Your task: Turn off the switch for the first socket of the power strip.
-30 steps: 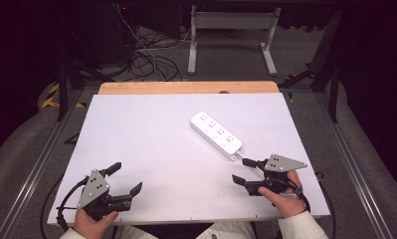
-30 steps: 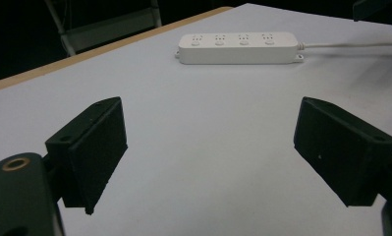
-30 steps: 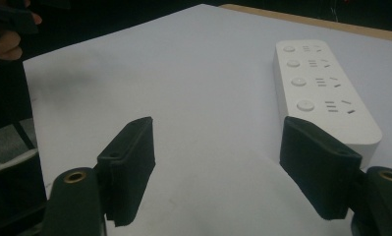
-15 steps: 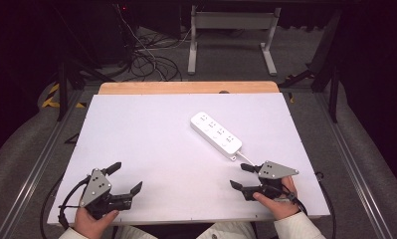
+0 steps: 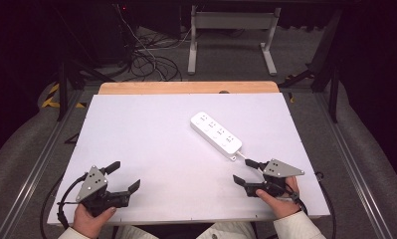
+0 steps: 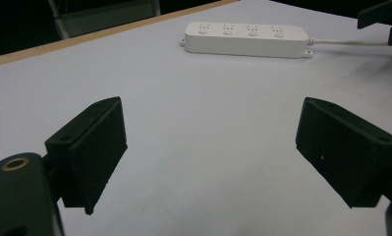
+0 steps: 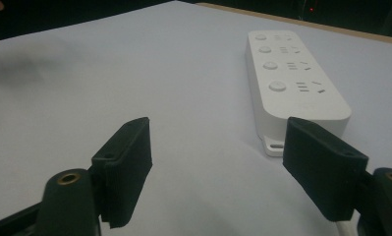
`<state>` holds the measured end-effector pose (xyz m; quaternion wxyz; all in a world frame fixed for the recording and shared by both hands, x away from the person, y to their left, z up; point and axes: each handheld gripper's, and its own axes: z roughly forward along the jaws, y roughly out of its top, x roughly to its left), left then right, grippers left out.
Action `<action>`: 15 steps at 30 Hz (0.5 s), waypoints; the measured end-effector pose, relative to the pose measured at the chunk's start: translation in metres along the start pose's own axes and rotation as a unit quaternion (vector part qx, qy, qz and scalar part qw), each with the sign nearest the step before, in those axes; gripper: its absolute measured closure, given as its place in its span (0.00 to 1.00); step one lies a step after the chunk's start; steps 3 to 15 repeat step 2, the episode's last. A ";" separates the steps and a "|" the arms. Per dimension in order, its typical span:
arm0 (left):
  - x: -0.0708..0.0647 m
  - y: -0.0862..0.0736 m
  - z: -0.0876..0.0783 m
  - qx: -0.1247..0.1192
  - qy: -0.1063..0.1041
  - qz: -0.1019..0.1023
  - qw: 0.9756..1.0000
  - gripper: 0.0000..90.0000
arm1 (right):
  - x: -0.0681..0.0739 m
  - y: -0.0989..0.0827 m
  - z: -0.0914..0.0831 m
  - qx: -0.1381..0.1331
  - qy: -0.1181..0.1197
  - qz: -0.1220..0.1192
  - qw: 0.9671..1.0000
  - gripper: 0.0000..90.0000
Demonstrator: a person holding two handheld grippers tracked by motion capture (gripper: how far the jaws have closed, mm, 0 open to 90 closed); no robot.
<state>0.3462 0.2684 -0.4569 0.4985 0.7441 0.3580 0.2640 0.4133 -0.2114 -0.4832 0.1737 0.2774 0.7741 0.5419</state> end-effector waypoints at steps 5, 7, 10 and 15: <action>0.000 0.000 0.001 0.002 0.005 0.012 1.000 0.13 | 0.000 0.001 0.000 -0.004 0.003 -0.005 1.000 0.29; 0.000 0.000 0.001 0.002 0.005 0.012 1.000 0.13 | 0.000 0.001 0.000 -0.004 0.003 -0.005 1.000 0.29; 0.000 0.000 0.001 0.002 0.005 0.012 1.000 0.13 | 0.000 0.001 0.000 -0.004 0.003 -0.005 1.000 0.29; 0.000 0.000 0.001 0.002 0.005 0.012 1.000 0.13 | 0.000 0.001 0.000 -0.004 0.003 -0.005 1.000 0.29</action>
